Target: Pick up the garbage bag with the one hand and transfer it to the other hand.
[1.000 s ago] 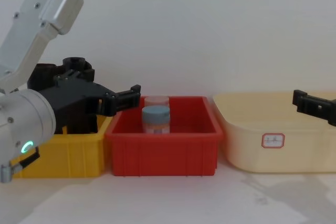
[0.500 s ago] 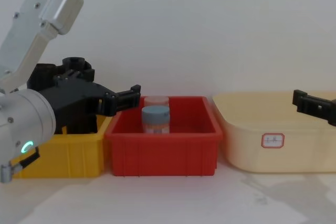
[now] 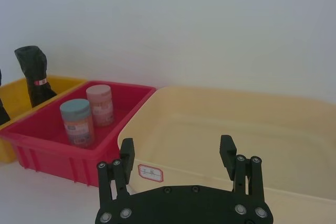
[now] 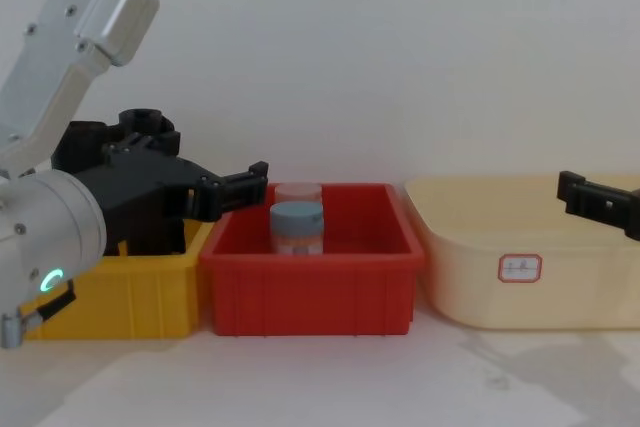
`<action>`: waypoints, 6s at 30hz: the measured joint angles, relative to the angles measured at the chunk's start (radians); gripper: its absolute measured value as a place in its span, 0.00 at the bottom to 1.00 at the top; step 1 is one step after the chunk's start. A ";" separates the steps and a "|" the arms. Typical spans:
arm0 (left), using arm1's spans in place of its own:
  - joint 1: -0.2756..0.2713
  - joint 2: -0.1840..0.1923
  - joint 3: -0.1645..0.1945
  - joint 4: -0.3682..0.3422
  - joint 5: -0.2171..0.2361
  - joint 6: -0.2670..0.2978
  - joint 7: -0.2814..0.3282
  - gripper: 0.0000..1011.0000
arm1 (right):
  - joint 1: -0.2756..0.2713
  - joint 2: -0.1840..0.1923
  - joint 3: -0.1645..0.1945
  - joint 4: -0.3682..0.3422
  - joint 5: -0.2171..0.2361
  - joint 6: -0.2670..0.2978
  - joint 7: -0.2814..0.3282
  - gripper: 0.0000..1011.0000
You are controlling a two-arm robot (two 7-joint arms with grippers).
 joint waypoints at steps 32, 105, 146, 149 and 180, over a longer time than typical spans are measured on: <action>0.021 0.007 -0.001 -0.024 -0.015 -0.009 -0.033 0.99 | 0.000 0.000 0.000 0.000 0.000 0.000 0.000 0.99; 0.025 0.155 -0.257 -0.071 -0.186 0.303 -0.155 0.99 | 0.000 0.000 0.000 0.000 0.000 0.000 0.000 0.99; -0.203 0.057 -0.158 0.289 -0.147 0.166 -0.334 0.62 | 0.000 0.000 0.000 0.000 0.000 0.000 0.000 0.99; -0.207 0.055 -0.157 0.296 -0.147 0.163 -0.337 0.51 | 0.000 0.000 0.000 0.000 0.000 0.000 0.000 0.99; -0.314 0.065 -0.141 0.264 -0.179 0.168 -0.473 0.44 | 0.130 0.060 0.019 -0.019 0.120 0.093 0.195 0.99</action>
